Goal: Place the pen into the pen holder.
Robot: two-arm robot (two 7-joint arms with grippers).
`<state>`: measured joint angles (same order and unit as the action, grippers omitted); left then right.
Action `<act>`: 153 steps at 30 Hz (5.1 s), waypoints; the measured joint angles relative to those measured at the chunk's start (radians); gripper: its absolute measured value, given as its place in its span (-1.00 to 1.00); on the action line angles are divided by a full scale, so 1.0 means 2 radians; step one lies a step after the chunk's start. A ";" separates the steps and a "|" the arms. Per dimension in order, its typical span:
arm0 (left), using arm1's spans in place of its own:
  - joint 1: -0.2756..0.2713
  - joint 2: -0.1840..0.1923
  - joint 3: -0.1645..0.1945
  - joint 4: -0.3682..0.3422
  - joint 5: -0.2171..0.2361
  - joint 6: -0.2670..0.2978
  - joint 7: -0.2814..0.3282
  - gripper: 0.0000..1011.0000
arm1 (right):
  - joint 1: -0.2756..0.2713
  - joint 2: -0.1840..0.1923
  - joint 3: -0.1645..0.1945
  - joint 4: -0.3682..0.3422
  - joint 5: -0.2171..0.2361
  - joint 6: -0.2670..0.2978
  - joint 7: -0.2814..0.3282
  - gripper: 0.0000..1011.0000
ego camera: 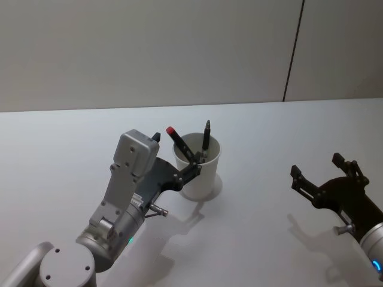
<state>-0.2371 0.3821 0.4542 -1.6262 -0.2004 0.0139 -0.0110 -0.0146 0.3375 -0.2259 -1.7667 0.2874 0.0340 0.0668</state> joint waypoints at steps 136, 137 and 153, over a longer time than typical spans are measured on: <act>0.000 0.000 0.000 0.000 0.000 0.000 0.000 0.99 | 0.000 0.000 0.000 0.000 0.000 0.000 0.000 0.98; 0.000 0.000 0.000 0.000 0.000 0.000 0.000 0.99 | 0.000 0.000 0.000 0.000 0.000 0.000 0.000 0.98; 0.000 0.000 0.000 0.000 0.000 0.000 0.000 0.99 | 0.000 0.000 0.000 0.000 0.000 0.000 0.000 0.98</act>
<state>-0.2371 0.3821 0.4542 -1.6262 -0.2004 0.0139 -0.0109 -0.0146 0.3374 -0.2258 -1.7668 0.2873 0.0340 0.0667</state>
